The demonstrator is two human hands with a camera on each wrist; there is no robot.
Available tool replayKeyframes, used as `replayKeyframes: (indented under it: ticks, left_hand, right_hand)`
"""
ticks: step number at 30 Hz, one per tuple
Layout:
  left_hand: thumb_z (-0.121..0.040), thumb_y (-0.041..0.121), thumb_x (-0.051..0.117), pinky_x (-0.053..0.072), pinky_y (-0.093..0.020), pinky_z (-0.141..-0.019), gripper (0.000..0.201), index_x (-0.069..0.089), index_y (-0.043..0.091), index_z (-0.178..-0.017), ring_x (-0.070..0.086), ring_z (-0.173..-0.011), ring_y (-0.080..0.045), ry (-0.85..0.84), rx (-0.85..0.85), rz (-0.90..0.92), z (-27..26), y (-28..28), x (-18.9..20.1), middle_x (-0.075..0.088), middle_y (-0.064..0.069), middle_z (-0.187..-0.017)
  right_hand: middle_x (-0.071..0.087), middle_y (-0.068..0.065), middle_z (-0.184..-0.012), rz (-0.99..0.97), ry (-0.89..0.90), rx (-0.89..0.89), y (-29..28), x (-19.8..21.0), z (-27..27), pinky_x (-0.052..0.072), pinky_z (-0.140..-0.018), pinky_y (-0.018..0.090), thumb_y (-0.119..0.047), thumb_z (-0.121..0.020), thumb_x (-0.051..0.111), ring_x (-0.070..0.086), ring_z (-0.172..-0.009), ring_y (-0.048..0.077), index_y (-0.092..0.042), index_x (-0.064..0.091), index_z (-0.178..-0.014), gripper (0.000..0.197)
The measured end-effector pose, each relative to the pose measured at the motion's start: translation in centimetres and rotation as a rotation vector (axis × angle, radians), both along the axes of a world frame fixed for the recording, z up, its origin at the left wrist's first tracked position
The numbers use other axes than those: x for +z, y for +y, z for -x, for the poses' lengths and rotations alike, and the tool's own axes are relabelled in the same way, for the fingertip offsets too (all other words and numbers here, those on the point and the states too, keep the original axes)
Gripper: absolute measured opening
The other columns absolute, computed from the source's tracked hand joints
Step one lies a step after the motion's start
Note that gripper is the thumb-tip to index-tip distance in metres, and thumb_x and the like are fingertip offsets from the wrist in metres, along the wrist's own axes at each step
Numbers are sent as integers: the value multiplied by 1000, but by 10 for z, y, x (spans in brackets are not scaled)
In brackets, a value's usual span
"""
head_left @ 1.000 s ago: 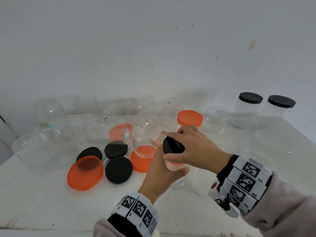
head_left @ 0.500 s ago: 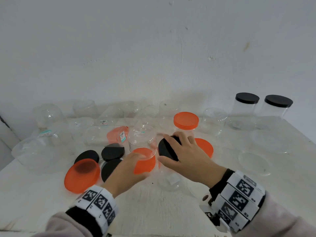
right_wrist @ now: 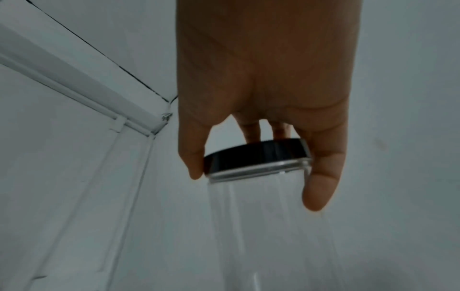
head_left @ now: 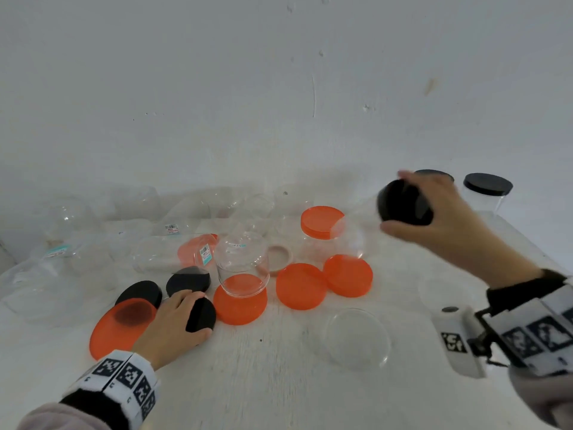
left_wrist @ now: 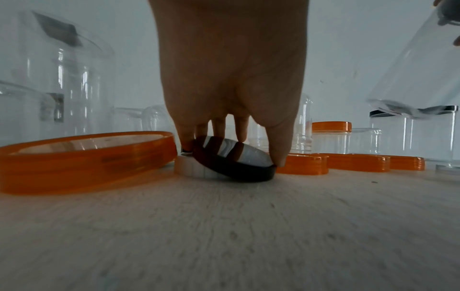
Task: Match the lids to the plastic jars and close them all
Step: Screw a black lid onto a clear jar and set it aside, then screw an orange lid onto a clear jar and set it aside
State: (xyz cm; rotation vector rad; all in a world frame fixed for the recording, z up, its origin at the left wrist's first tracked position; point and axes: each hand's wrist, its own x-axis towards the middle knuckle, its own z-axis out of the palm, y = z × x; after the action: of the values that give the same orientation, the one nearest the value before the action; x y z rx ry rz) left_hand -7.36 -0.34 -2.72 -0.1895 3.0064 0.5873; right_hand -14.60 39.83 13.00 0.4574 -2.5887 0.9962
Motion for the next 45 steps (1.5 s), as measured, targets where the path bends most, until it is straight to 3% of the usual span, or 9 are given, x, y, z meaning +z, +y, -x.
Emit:
replayKeyframes:
  ticks: [5,9,19,26,31,33,37,42,45]
  left_hand:
    - [-85,40,66,26,-32,-114,68,31,28,-142,26,-139,-16,14,-2,4,0,-1,-3,26,3,-149]
    - [-84,40,67,26,-32,-114,68,31,29,-141,26,-139,-16,17,-4,6,0,-2,-3,26,3,-150]
    - [-80,48,69,21,-33,-117,83,21,30,-146,13,-145,-17,-51,-3,60,0,3,-3,16,2,-155]
    - [-80,45,70,21,-33,-117,84,22,29,-146,15,-145,-19,-51,20,51,-1,6,-2,14,1,-156]
    - [-85,52,61,13,-34,-119,83,15,27,-150,2,-148,-24,-51,30,205,-3,16,-1,5,-2,-160]
    - [-87,53,57,12,-32,-119,77,21,25,-149,5,-148,-21,-4,-14,248,-4,29,3,12,1,-159]
    - [-89,49,57,25,-19,-108,50,45,29,-134,36,-131,-5,149,-179,183,1,69,16,41,12,-140]
    - [-91,50,52,23,-13,-101,53,39,32,-139,34,-129,0,102,-380,55,20,132,21,39,17,-140]
    - [-90,49,53,27,-20,-105,62,34,27,-144,33,-133,-7,39,-482,2,34,169,19,37,9,-145]
  right_hand:
    - [33,9,-142,47,47,-315,66,12,30,33,-104,35,-30,-74,81,42,-124,29,-21,39,-143,81]
    - [30,12,-142,45,-1,-463,112,3,53,44,-100,56,-35,-76,79,46,-121,37,-19,37,-144,82]
    - [33,17,-143,-202,-283,-525,150,-40,94,38,-102,57,-31,-76,81,38,-126,47,-12,31,-144,86]
    - [37,21,-138,-301,-339,-506,144,-42,106,40,-100,52,-31,-83,73,44,-118,45,-4,42,-134,65]
    - [40,22,-138,-414,-382,-448,140,-38,108,38,-101,49,-31,-89,66,45,-119,40,-4,43,-135,58]
    - [42,21,-138,-464,-390,-414,140,-39,106,37,-103,48,-33,-91,64,45,-121,37,-3,43,-136,58]
    - [36,18,-148,-506,-403,-406,138,-42,102,31,-109,46,-40,-92,61,37,-132,36,-2,36,-143,69]
    - [34,5,-145,-590,-393,-432,126,-42,87,35,-101,50,-54,-90,57,33,-129,36,-17,39,-140,65]
    - [33,3,-145,-664,-342,-407,110,-46,74,34,-97,49,-62,-87,53,31,-129,34,-21,41,-140,68]
